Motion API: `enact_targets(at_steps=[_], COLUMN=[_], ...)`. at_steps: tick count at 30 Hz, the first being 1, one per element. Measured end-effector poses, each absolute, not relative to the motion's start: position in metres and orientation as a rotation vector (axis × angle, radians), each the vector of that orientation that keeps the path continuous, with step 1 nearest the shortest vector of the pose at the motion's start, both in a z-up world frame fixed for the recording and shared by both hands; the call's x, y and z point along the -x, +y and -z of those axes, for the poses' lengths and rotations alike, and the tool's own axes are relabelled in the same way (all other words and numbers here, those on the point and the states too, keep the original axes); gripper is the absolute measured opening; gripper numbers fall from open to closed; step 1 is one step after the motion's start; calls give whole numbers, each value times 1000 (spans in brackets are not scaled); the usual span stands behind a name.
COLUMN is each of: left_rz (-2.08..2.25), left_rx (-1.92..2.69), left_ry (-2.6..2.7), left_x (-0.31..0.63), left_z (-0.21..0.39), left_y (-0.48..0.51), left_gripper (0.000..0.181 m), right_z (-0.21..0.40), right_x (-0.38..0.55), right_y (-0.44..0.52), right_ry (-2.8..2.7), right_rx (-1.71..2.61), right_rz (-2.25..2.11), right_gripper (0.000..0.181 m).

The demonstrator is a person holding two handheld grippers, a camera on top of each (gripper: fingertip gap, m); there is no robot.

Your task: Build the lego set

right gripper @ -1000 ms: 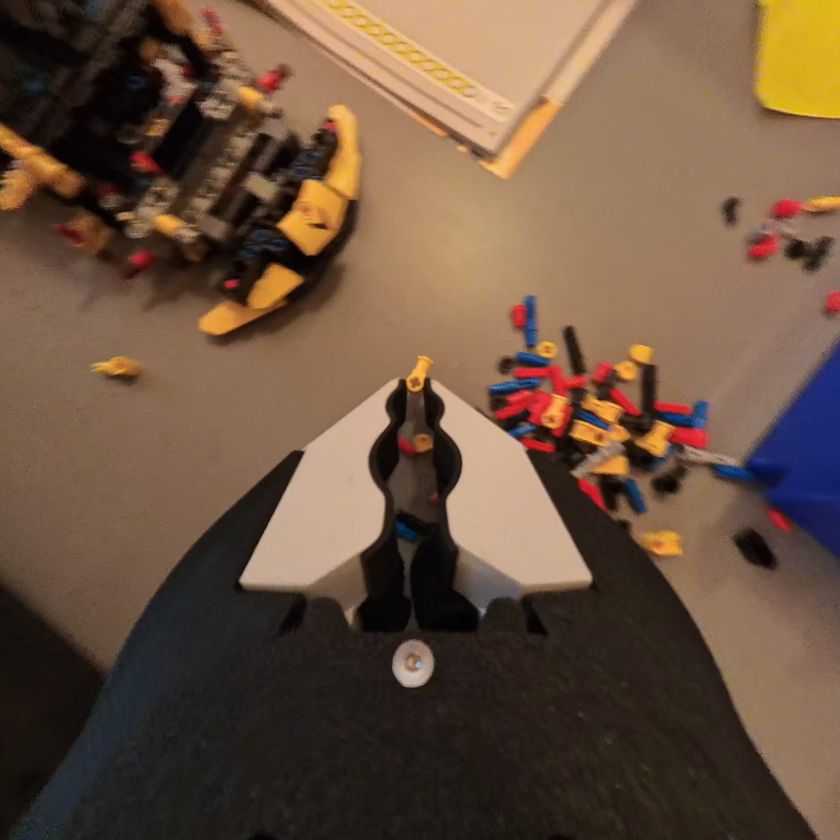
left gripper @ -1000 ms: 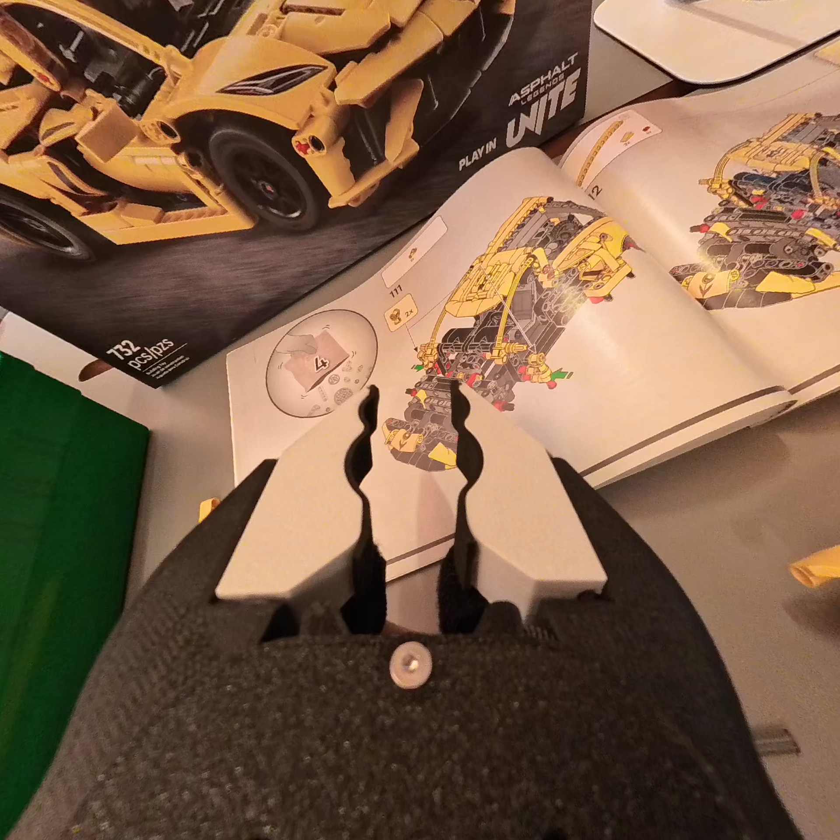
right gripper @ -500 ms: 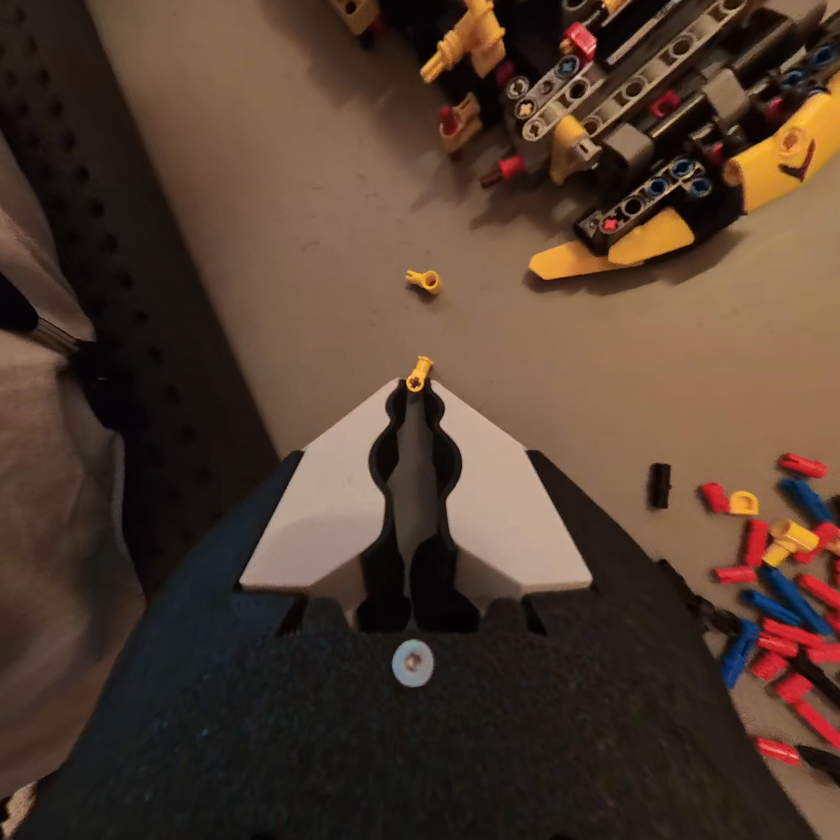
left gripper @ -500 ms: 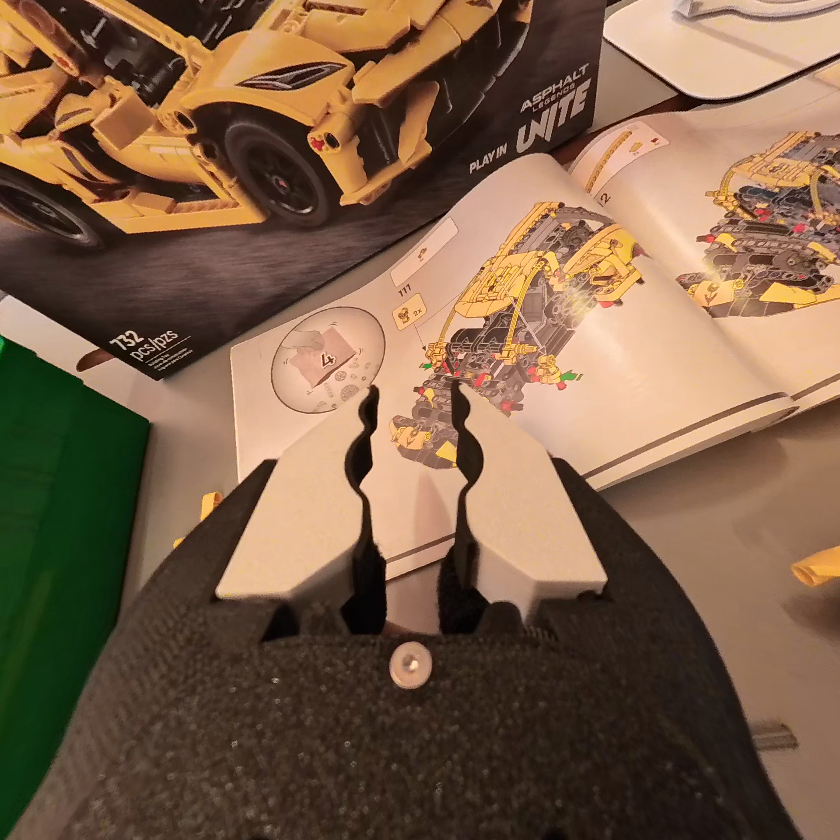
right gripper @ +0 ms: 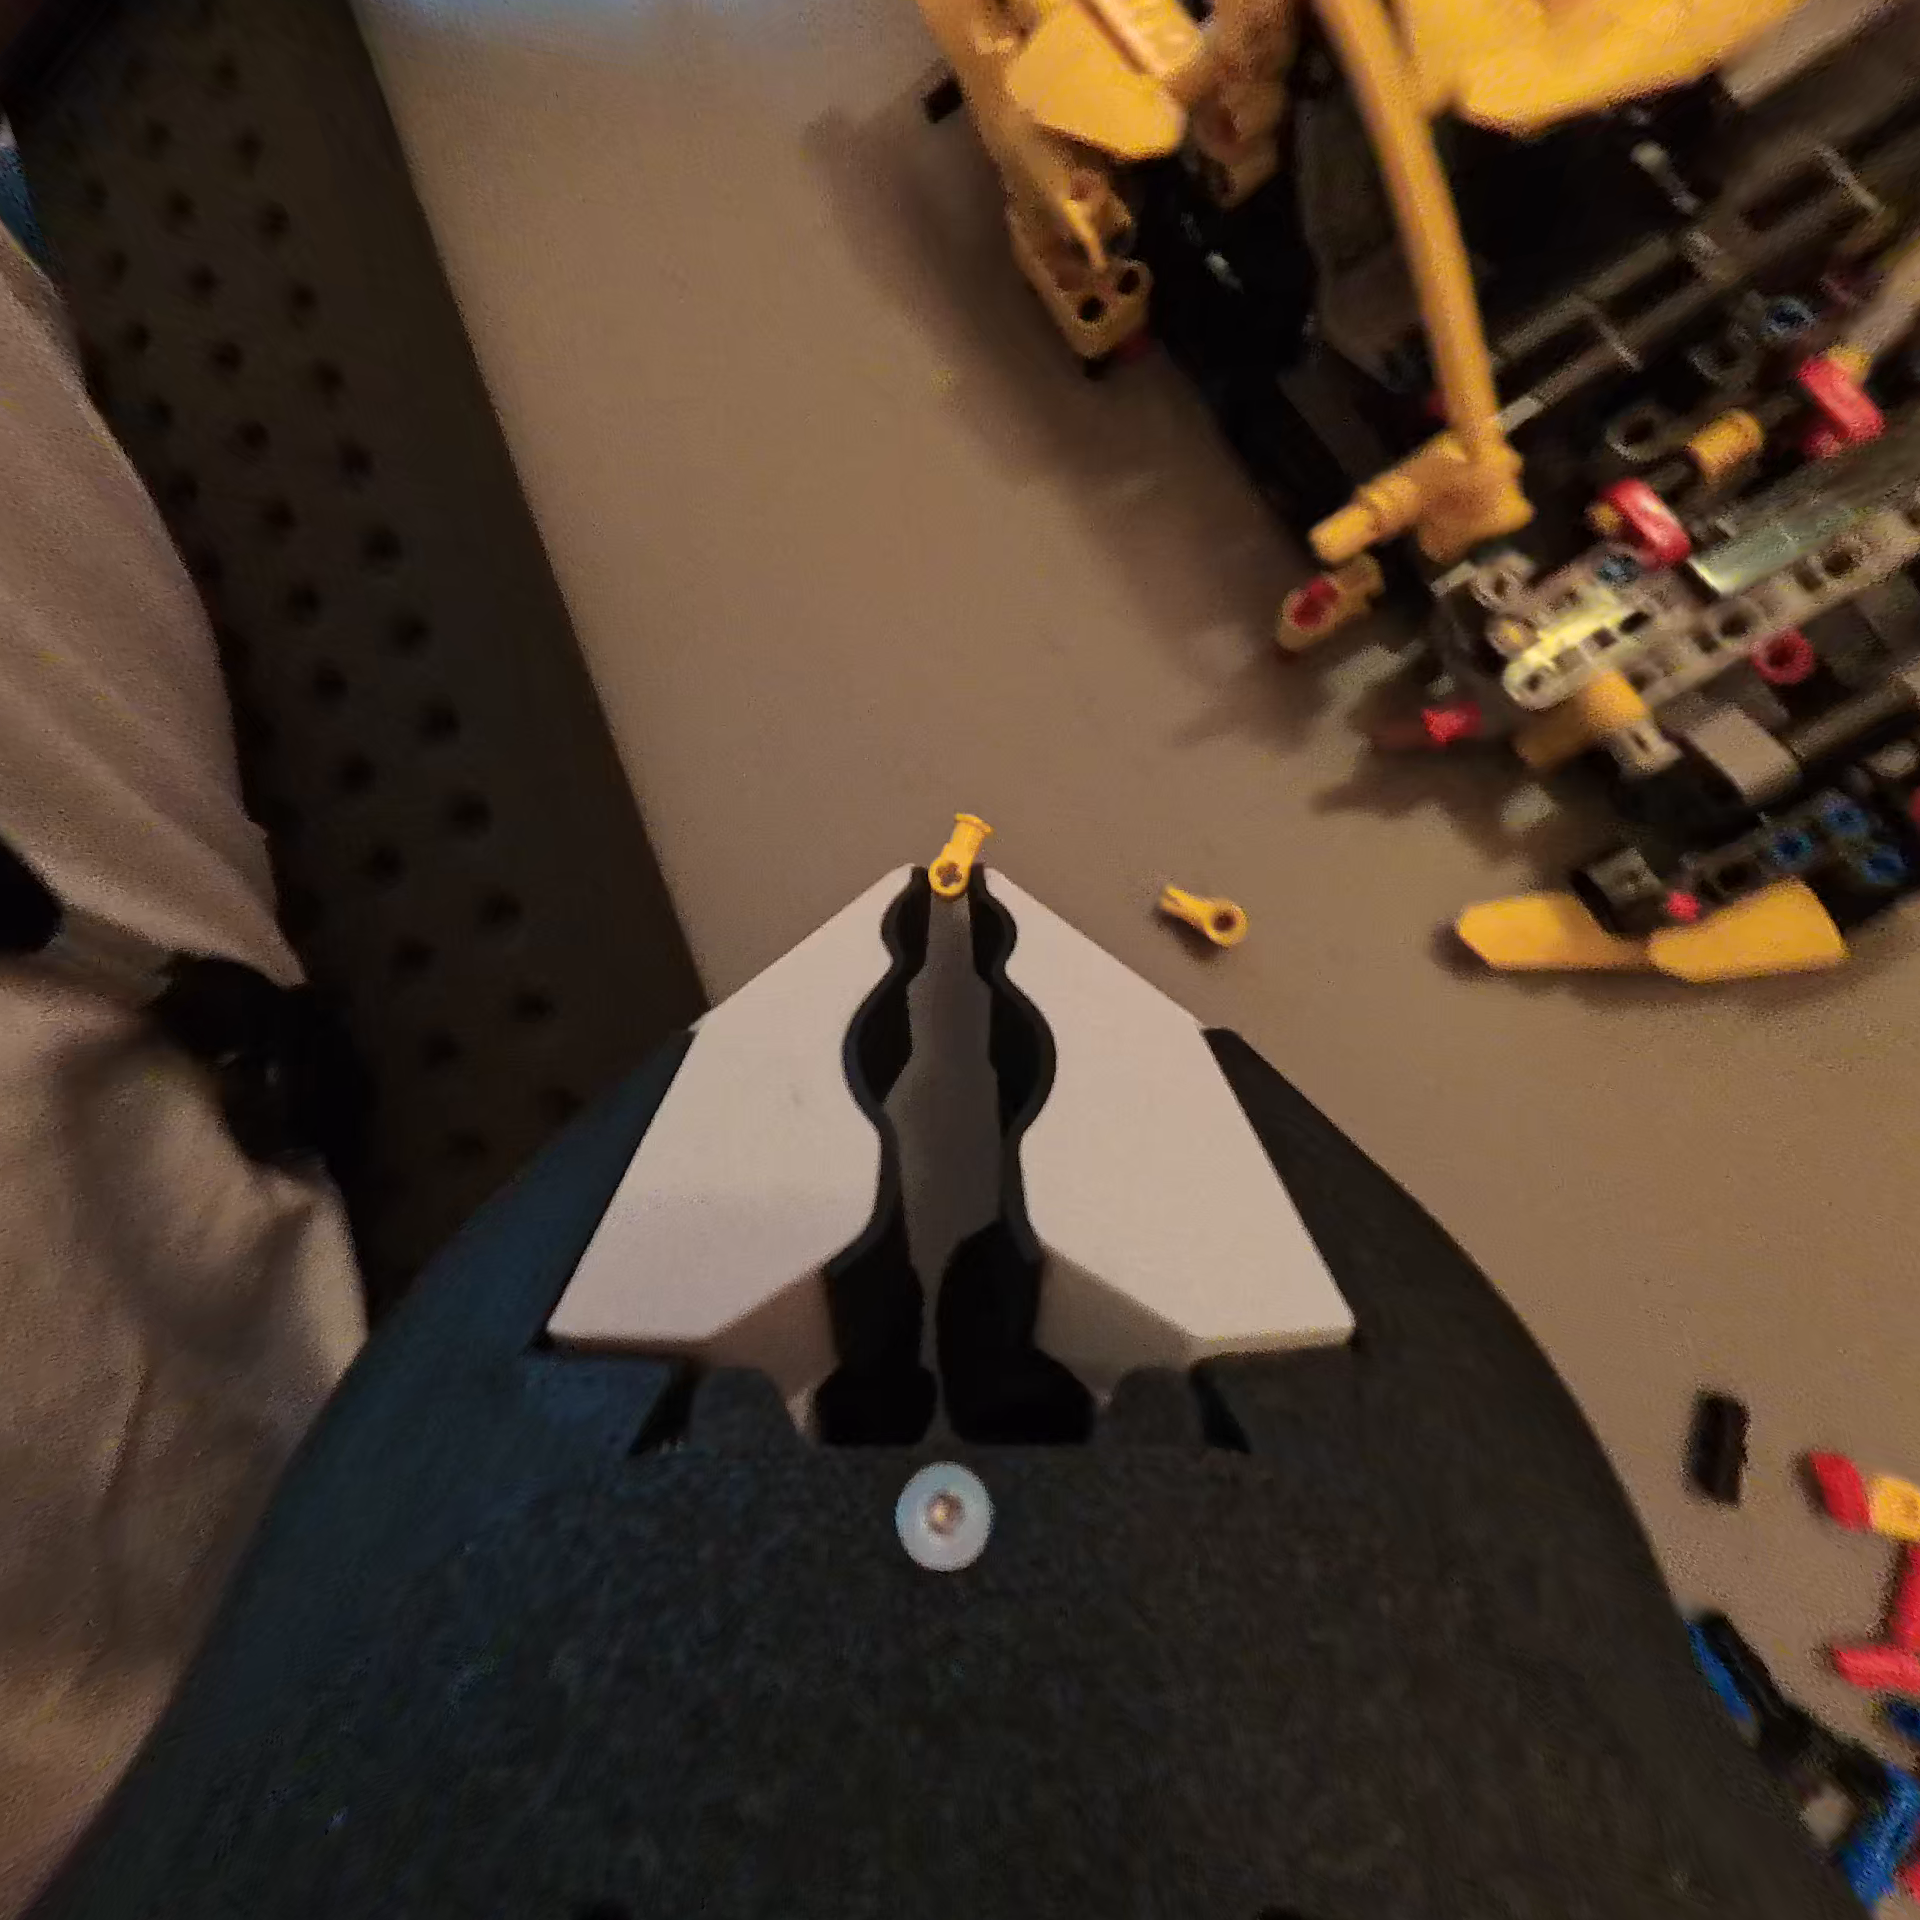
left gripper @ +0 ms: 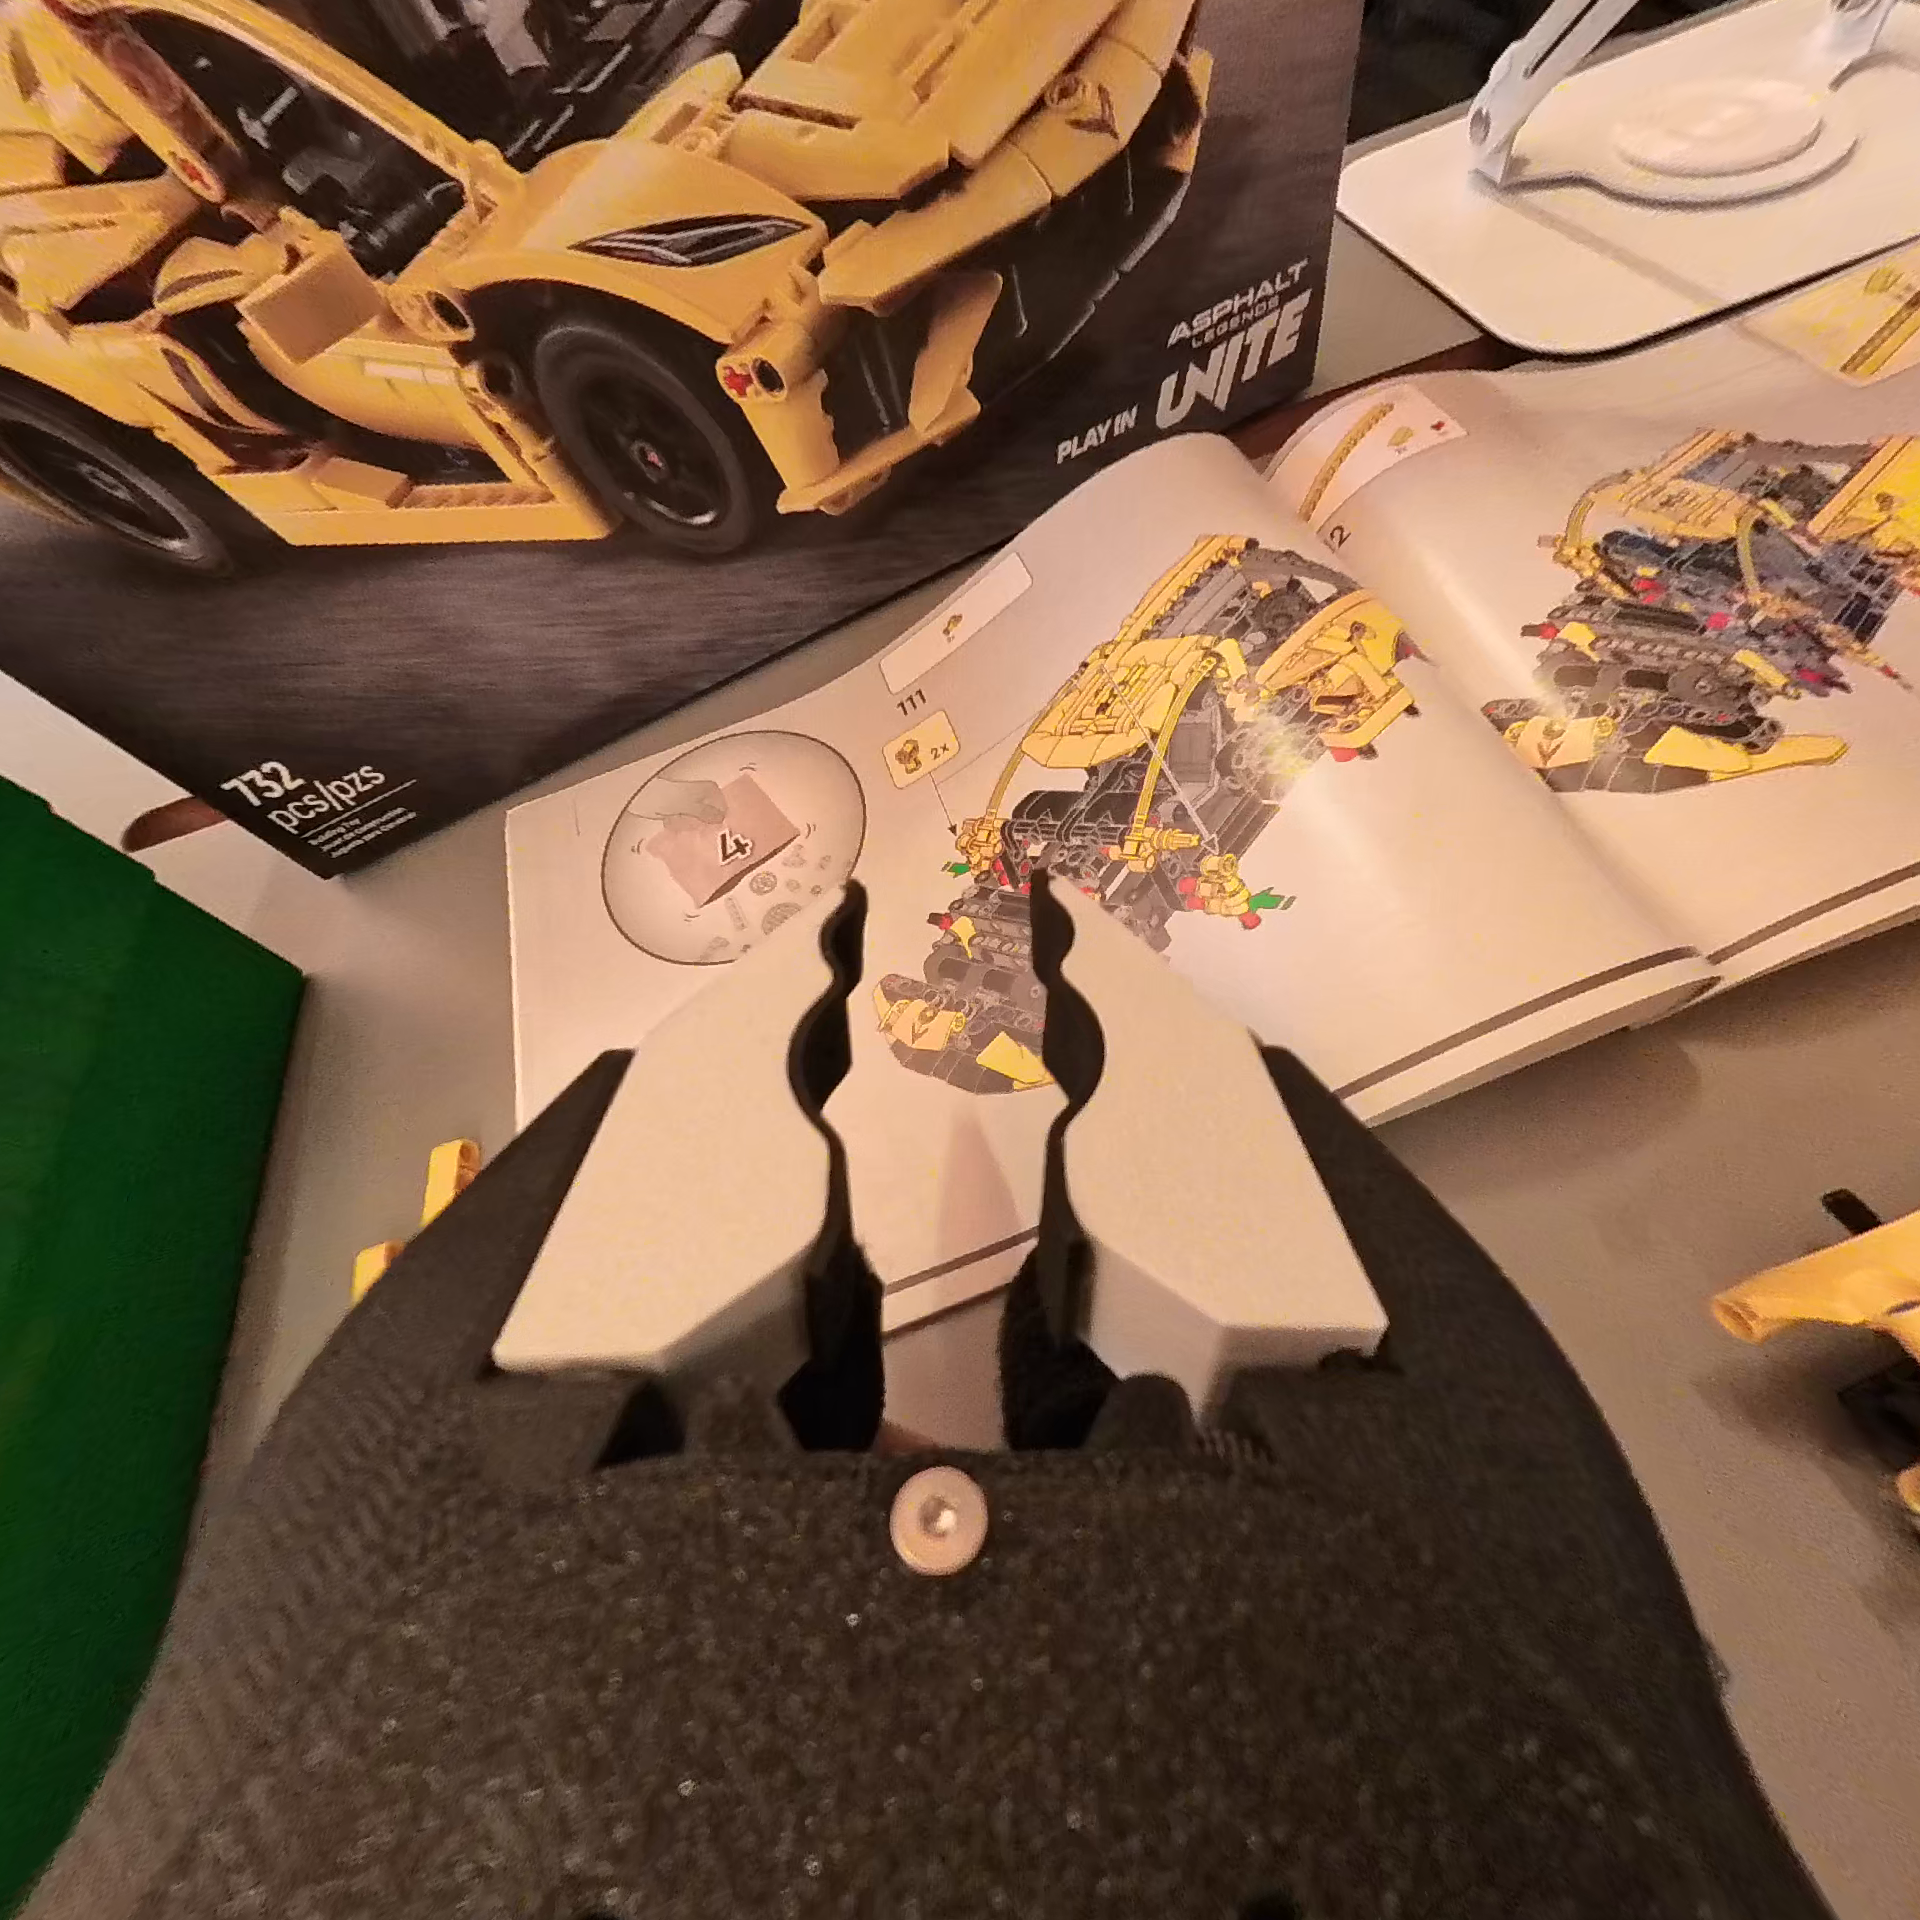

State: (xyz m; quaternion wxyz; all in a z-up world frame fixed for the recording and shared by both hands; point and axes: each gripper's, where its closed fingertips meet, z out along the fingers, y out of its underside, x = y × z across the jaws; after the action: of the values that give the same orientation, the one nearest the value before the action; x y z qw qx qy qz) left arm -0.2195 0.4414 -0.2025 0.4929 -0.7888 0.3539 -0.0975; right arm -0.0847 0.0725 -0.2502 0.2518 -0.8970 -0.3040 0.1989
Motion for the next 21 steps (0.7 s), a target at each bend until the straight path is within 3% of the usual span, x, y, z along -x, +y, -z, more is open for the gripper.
enact_targets(at_steps=[7, 10, 19, 21], left_rz=[292, 296, 286, 283], left_rx=[1899, 1903, 1895, 1893], left_ry=[847, 854, 865, 861], left_x=[215, 213, 211, 212], left_z=[194, 196, 195, 193], left_y=[436, 436, 434, 435], left_gripper=[31, 31, 31, 31], right_z=[264, 259, 263, 262], right_x=[93, 82, 36, 40], right_y=[85, 85, 101, 104], right_ry=[-885, -814, -567, -552], right_rx=[2389, 2396, 2405, 2377], right_rz=[-305, -287, -196, -234], right_gripper=[6, 23, 22, 13])
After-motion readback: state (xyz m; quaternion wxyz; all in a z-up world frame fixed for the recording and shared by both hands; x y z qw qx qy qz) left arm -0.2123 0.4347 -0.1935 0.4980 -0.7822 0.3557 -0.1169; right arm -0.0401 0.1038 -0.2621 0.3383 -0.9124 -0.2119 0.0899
